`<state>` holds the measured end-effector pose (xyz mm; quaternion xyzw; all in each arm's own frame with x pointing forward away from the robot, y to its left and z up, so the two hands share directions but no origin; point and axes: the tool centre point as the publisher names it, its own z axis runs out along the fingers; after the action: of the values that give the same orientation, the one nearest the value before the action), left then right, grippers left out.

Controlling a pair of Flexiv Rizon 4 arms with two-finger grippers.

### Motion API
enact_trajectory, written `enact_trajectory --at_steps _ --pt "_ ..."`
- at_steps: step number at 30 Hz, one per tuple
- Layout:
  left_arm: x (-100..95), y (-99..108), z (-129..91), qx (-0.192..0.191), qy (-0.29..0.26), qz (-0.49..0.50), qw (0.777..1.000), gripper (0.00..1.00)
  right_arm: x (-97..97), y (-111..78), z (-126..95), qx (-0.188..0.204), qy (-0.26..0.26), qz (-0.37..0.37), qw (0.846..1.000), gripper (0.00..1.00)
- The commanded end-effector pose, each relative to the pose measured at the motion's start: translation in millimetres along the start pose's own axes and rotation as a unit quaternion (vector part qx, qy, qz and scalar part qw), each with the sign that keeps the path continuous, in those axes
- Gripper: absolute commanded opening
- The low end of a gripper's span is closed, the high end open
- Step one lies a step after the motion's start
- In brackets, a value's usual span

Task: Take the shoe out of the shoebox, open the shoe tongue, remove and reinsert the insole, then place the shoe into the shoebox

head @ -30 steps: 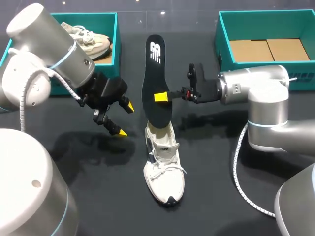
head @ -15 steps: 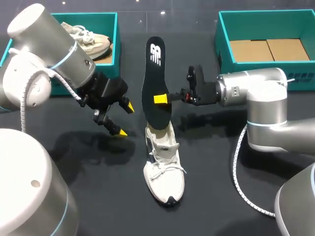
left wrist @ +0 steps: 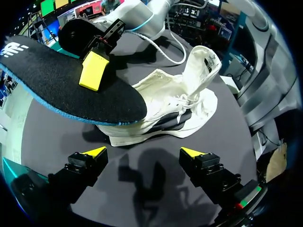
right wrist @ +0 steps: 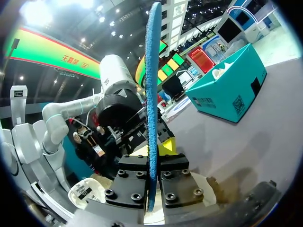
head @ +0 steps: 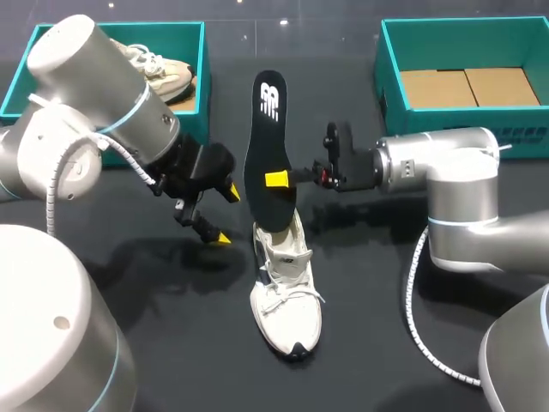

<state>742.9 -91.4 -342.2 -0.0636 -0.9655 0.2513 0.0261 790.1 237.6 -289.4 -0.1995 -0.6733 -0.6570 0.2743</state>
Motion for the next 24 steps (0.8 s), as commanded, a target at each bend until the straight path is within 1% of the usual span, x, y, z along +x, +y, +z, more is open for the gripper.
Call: enact_trajectory --at_steps 1,6,20,24 --pt "-2.1 -6.3 8.8 -0.010 -0.003 -0.007 1.000 1.00 3.6 -3.5 0.8 -0.001 -0.003 -0.003 1.000 0.00" --pt "-5.5 -6.2 11.6 -0.021 -0.008 -0.022 1.000 1.00 5.3 -7.0 -1.0 -0.006 -0.005 -0.008 1.000 0.00" --pt "-7.4 -4.5 12.7 -0.020 -0.011 -0.037 0.999 1.00 5.6 -7.4 -1.9 -0.008 -0.006 -0.009 1.000 0.00" --pt "-7.4 -4.5 12.7 -0.020 -0.011 -0.037 0.999 1.00 4.6 -4.6 -4.5 -0.014 -0.020 -0.014 1.000 0.00"
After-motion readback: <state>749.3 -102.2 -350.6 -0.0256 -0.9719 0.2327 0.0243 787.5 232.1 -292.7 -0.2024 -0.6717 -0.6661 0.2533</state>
